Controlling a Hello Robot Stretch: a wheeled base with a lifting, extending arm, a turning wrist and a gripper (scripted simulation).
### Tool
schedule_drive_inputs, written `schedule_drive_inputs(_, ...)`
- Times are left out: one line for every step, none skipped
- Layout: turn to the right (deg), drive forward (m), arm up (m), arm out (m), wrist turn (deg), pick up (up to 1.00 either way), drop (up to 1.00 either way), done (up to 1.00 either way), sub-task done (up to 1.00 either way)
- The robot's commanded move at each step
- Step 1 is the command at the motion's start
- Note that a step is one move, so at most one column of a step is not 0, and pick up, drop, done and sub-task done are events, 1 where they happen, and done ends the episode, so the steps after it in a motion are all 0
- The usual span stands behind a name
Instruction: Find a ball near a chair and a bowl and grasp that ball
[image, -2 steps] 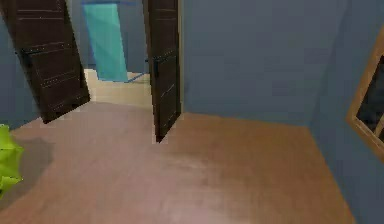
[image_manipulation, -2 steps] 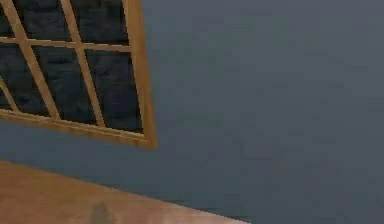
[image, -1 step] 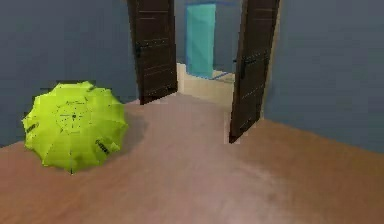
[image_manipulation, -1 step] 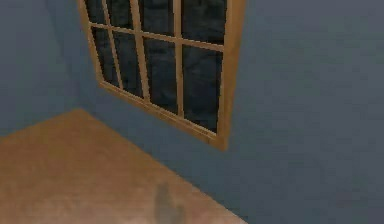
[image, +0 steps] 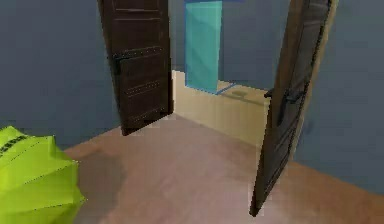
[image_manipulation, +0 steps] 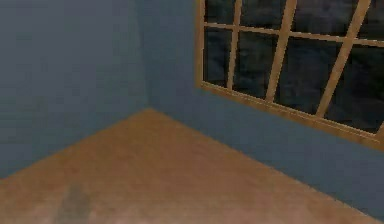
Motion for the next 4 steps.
schedule_drive_inputs(0.0, 1.00, 0.00, 0.00, 0.0, 0.00, 0.00, 0.00, 0.00)
schedule_drive_inputs(0.0, 0.30, 0.00, 0.00, 0.0, 0.00, 0.00, 0.00, 0.00)
schedule_drive_inputs(6.0, 0.00, 0.00, 0.00, 0.0, 0.00, 0.00, 0.00, 0.00)
schedule_drive_inputs(0.0, 1.00, 0.00, 0.00, 0.0, 0.00, 0.00, 0.00, 0.00)
